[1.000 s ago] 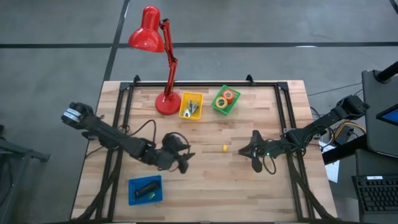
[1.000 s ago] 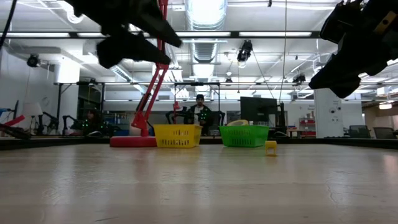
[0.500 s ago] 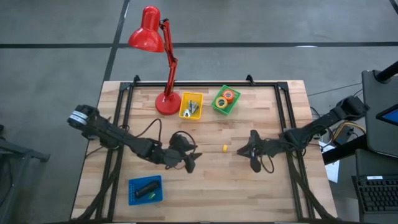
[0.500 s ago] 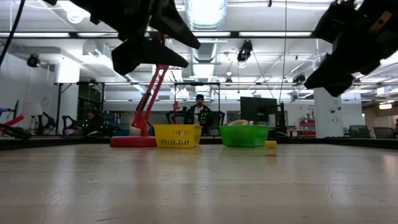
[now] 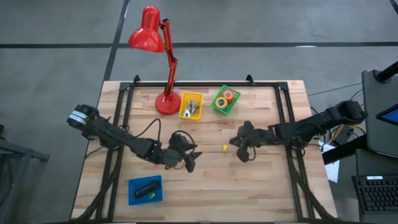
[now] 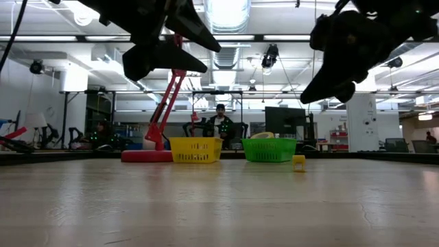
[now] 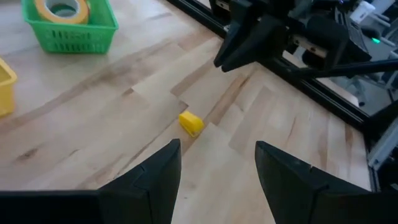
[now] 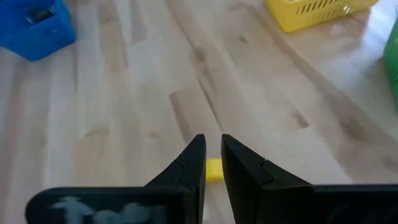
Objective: Pick and place Stapler, Stapler remover, tape
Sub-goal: Put the small yellow stapler into the blue bin
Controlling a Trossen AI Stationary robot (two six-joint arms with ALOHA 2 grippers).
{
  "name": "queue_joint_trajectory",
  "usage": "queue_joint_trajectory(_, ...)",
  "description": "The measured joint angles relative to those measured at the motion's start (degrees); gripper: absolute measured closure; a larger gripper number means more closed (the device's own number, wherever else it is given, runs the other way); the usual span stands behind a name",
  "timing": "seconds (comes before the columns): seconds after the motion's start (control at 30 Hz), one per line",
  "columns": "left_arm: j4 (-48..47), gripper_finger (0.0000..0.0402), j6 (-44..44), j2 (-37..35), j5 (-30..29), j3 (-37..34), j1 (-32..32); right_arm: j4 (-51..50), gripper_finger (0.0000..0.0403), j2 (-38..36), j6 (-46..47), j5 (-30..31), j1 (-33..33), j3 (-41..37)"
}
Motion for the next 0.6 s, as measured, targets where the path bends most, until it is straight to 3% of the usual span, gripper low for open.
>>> queue_joint_trajectory(0.27, 0.84, 0.0195, 4.03, -0.02, -3.47, 0.00, -0.49, 0.08, 0.0355, 5.39, -0.75, -0.04, -2.13, 3.19)
queue_joint_trajectory(0.47, 6.29, 0.0195, 15.25, -0.07, -5.65, 0.02, -0.51, -3.74, 0.0346, 7.99, 0.53, -0.19, -2.23, 5.11)
queue_joint_trajectory(0.6, 13.74, 0.0195, 24.55, -0.11, -10.43, 0.01, -0.40, -5.04, 0.0312, 9.75, 0.75, -0.14, -2.23, 6.48)
